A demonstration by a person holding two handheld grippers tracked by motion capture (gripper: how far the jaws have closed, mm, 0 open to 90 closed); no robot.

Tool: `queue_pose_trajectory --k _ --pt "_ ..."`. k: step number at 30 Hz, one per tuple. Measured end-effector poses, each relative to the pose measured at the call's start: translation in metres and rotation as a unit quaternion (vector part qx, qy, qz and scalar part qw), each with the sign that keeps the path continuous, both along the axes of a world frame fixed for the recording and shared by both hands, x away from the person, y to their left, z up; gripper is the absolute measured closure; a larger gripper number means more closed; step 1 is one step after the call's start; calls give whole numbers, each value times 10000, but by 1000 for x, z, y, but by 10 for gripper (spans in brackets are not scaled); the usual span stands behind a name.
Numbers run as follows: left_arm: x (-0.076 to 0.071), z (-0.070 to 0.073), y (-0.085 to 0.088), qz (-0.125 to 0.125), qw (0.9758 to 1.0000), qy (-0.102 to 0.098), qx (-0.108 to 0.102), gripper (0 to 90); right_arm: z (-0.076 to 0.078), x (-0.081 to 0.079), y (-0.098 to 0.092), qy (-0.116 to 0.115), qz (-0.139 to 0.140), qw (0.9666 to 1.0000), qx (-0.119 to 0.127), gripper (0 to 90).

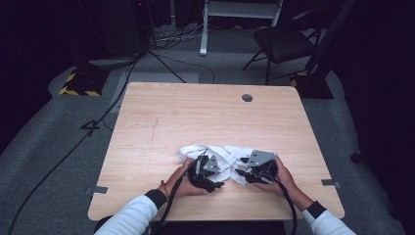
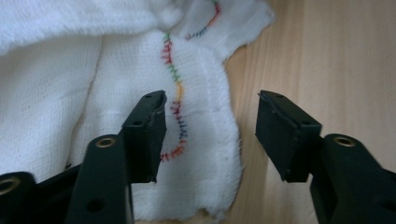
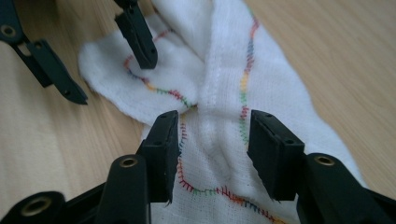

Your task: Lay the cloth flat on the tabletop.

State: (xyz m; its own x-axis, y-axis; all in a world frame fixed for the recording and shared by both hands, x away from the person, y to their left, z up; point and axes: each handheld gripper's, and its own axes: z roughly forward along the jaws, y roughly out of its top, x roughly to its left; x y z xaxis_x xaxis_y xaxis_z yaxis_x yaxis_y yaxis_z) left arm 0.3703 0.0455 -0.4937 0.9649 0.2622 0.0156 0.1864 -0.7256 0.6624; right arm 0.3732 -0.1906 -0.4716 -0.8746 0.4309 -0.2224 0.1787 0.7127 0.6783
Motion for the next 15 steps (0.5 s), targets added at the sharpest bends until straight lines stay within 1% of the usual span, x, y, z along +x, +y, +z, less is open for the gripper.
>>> queue_pose_trajectory --k 1,3,5,6,7,9,10,11,12,14,15 --pt "1 0 0 -8 10000 -32 -8 493 -4 2 2 1 -63 9999 -107 566" --pt "2 1 2 -32 10000 -59 -4 560 -10 5 4 -47 -165 9993 -320 632" --pt "2 2 4 -53 9998 -158 82 677 -13 7 3 -74 -236 9989 -394 702" --pt "2 3 5 -49 9997 -206 121 734 -12 8 1 -91 -283 9988 -391 756" --pt "2 3 6 -81 9996 -240 158 777 -11 9 0 -136 -328 9986 -380 797" --pt "1 5 9 -89 9993 -262 248 820 -9 9 -4 -177 -382 9986 -324 854" --pt "0 6 12 -127 9992 -259 273 828 -6 10 -6 -201 -403 9985 -306 865" --pt "-1 7 16 -112 9991 -276 301 837 -3 9 -9 -249 -450 9983 -258 868" --pt "-1 8 20 -93 9991 -288 304 839 1 9 -12 -270 -499 9982 -168 870" --pt "-2 12 29 -7 9992 -306 262 846 10 9 -19 -307 -606 9977 3 875" --pt "-3 14 35 51 9993 -299 222 848 15 10 -23 -381 -675 9970 77 876"
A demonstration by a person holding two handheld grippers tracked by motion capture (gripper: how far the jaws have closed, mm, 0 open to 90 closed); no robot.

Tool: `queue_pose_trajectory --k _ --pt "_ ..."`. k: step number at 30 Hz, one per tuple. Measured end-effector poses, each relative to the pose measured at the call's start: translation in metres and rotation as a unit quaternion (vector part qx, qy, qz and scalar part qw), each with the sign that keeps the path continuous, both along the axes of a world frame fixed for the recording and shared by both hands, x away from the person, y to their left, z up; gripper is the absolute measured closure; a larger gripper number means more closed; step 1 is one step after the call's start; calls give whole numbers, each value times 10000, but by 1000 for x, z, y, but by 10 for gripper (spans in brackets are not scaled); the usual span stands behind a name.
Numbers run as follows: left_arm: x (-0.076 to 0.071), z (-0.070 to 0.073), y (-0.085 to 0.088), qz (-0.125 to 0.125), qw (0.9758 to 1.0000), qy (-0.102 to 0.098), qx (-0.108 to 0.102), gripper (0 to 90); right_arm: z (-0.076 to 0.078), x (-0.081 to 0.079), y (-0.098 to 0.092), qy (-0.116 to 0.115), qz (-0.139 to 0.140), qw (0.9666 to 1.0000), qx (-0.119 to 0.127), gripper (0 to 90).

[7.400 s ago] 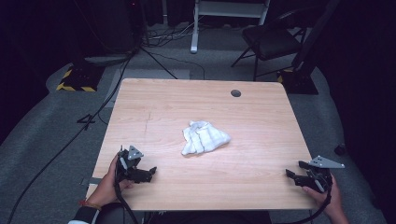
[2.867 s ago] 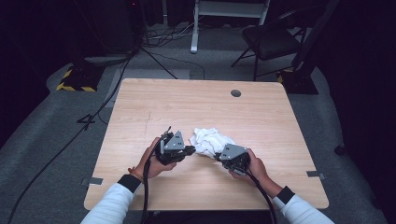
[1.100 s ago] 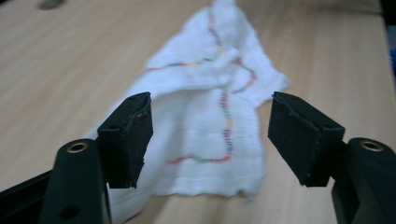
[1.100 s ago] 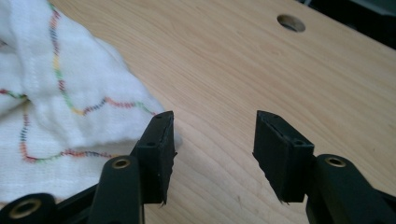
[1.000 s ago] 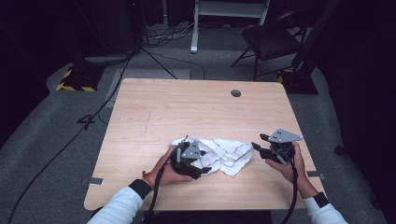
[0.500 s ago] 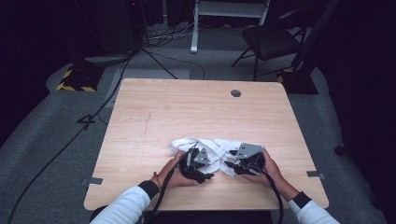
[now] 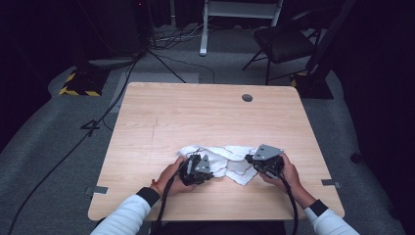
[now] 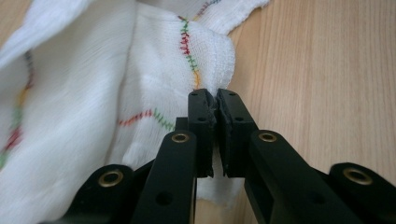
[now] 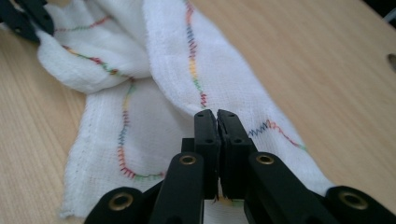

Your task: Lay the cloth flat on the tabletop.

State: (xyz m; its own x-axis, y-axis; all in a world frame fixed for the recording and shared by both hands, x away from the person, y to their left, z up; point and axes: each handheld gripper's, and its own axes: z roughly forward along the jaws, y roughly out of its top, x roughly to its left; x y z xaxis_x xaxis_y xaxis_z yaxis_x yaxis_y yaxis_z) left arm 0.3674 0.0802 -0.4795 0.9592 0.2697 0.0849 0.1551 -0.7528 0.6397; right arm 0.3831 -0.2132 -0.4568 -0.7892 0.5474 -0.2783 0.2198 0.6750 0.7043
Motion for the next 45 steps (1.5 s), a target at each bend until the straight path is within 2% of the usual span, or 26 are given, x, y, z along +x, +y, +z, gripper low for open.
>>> queue_pose_trajectory --k 5,10,12,14,17,19,20,21,22,26,27,29,30,31,33,34,36,38,41,45 --pt "-1 8 23 206 9997 -76 -57 852 24 10 -20 -251 -371 9981 419 879" --pt "-3 11 40 284 9995 -128 87 853 40 32 -34 -420 -775 9939 664 881" --pt "-5 10 45 297 9995 -78 103 853 43 43 -37 -486 -926 9923 661 882" --pt "-6 7 50 289 9994 -18 171 853 43 56 -40 -411 -1080 9909 695 882" --pt "-11 3 55 279 9992 26 281 853 37 75 -43 -383 -1369 9886 501 882" --pt "-14 1 59 304 9988 1 379 853 30 86 -46 -346 -1595 9856 443 871" --pt "-15 1 60 322 9987 8 399 852 26 91 -47 -316 -1689 9844 367 850" --pt "-16 1 62 331 9987 29 390 849 22 94 -47 -312 -1791 9829 303 774" --pt "-17 1 64 358 9986 33 375 847 19 97 -48 -244 -1836 9822 315 741" --pt "-20 0 66 423 9988 69 247 791 12 90 -48 -43 -1679 9851 382 605" --pt "-21 1 67 443 9988 68 214 761 12 86 -47 50 -1505 9877 426 586" --pt "-21 2 67 572 9983 70 62 614 14 72 -44 173 -1140 9924 433 555" --pt "-20 3 66 595 9982 43 -12 580 14 65 -42 247 -916 9945 454 540" --pt "-19 3 66 645 9979 32 -105 548 14 55 -40 318 -700 9959 476 536" --pt "-16 4 65 817 9964 1 -229 468 10 38 -33 392 -419 9978 330 507" --pt "-15 4 64 889 9957 -33 -252 448 7 30 -29 463 -231 9983 249 488" --pt "-10 4 62 938 9951 -55 -313 418 2 15 -21 461 16 9989 21 469" --pt "-3 4 60 1095 9933 -115 -343 387 -4 6 -16 585 194 9981 -29 451" --pt "13 7 53 1271 9905 -117 -518 353 -14 0 -10 641 233 9974 -247 430" --pt "38 7 39 1363 9889 -207 -547 328 -24 0 -7 766 256 9959 -419 424"
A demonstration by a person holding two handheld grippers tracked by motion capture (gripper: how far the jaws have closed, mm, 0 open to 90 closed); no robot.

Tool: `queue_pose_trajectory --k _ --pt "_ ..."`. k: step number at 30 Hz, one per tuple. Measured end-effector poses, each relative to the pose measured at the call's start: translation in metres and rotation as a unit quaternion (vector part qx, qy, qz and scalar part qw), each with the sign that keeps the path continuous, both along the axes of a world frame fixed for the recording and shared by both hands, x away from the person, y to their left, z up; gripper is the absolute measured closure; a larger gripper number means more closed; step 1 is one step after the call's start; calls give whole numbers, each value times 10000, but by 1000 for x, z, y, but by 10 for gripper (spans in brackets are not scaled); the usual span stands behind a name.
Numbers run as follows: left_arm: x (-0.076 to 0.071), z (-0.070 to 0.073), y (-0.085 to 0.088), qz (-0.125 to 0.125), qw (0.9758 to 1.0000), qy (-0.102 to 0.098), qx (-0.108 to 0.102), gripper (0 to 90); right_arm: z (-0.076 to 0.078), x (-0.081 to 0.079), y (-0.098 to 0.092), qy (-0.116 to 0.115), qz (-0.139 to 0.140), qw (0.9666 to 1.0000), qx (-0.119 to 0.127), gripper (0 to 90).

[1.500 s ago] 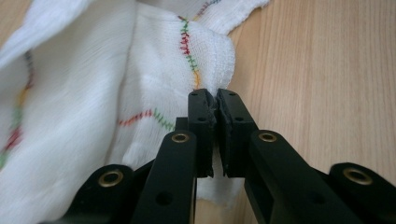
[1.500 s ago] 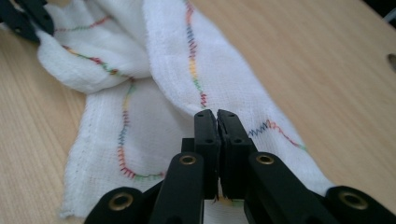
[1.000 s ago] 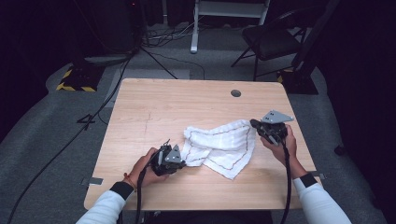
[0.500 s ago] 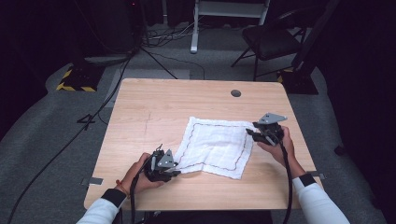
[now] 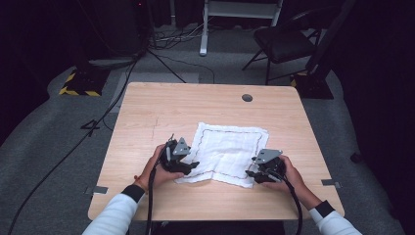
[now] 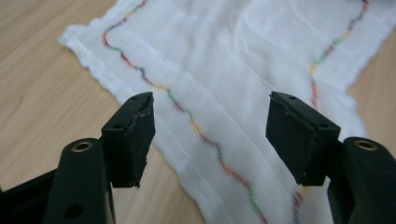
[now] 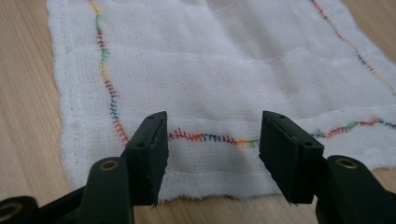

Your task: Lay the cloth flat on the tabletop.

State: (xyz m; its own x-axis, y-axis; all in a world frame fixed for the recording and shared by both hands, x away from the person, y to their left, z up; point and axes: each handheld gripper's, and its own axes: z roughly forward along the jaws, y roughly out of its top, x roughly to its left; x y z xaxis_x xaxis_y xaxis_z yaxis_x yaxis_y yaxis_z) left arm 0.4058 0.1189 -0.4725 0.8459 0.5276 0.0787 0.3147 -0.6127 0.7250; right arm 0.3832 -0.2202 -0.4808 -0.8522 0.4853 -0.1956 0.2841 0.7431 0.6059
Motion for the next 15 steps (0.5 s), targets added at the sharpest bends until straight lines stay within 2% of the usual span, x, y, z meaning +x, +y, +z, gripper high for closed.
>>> queue_pose_trajectory --k 1,3,5,7,10,12,15 --pt "7 -2 -4 1 10000 9 20 327 -1 1 -1 11 7 10000 6 426" --pt "18 -7 -10 -84 9999 114 -92 348 -1 1 -3 71 22 10000 64 418" --pt "28 -13 -17 -32 9997 203 95 357 -2 1 -8 69 14 10000 70 410" --pt "34 -16 -20 53 9996 231 143 357 -2 0 -14 109 -38 9999 122 404" --pt "37 -20 -21 11 9992 233 313 363 -1 -2 -21 72 -198 9998 -15 373" --pt "36 -20 -19 6 9992 298 270 391 1 -4 -26 -1 -278 9994 -192 372" --pt "32 -19 -15 37 9990 249 359 386 1 -8 -34 -8 -399 9990 -203 373"
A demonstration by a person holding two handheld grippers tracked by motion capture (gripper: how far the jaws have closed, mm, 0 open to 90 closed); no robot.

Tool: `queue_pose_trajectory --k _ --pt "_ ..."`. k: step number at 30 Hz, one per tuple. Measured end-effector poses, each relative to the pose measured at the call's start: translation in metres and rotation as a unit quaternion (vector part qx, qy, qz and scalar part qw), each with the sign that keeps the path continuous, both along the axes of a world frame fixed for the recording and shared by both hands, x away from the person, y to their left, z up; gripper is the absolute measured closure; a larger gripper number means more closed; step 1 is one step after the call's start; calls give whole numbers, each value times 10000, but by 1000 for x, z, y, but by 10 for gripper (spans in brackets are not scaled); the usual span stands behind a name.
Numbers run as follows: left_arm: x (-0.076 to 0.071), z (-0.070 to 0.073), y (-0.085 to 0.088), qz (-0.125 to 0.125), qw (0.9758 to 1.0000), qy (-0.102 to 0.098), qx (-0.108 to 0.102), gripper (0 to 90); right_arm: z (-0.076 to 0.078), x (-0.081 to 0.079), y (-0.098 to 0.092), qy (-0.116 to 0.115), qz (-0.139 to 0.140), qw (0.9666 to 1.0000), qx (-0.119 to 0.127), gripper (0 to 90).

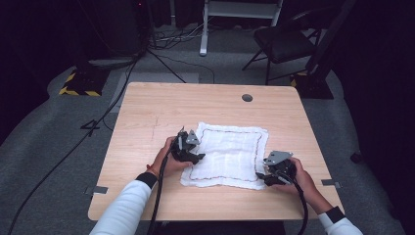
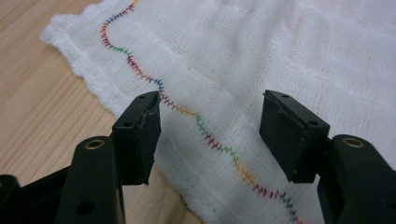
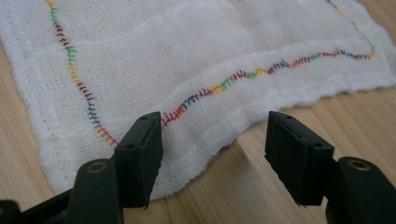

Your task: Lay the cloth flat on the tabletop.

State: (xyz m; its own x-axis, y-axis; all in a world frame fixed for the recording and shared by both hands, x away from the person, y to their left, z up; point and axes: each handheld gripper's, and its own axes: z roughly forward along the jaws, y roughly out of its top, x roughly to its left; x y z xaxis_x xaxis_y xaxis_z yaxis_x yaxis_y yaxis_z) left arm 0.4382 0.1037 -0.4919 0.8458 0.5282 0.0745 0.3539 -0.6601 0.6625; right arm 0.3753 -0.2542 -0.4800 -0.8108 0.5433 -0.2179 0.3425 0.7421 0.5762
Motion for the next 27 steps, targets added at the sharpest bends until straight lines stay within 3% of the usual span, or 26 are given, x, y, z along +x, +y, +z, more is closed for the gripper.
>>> queue_pose_trajectory --k 2,4,8,12,14,16,17,18,21,23,25,27 --pt "-3 -1 2 48 10000 22 -39 384 0 -3 -7 9 -70 10000 16 373" --pt "-7 -1 4 67 9998 166 -78 379 0 -6 -14 39 -129 9999 45 381" --pt "-17 2 0 -37 9996 261 46 352 -1 -14 -26 193 -226 9994 177 382" --pt "-29 6 -6 -204 9995 159 188 308 1 -19 -31 304 -210 9992 142 341" --pt "-29 13 -9 -162 9997 -94 172 286 4 -16 -33 239 -225 9994 134 338" --pt "-25 16 -10 -90 9998 -161 64 266 10 -7 -36 59 -335 9984 457 367" --pt "-17 18 -13 75 9998 -178 -85 261 13 0 -37 -8 -417 9974 586 388" --pt "-13 19 -14 109 9997 -238 -36 261 13 7 -36 -46 -479 9965 678 409" --pt "-1 14 -18 215 9988 -427 46 266 9 28 -28 -178 -654 9959 596 468" --pt "7 11 -19 291 9988 -363 129 269 5 42 -22 -168 -759 9955 551 496" --pt "14 9 -18 418 9985 -341 49 270 2 55 -17 -217 -860 9947 514 517" --pt "19 7 -17 518 9977 -423 82 272 -1 67 -12 -184 -1017 9934 495 522"
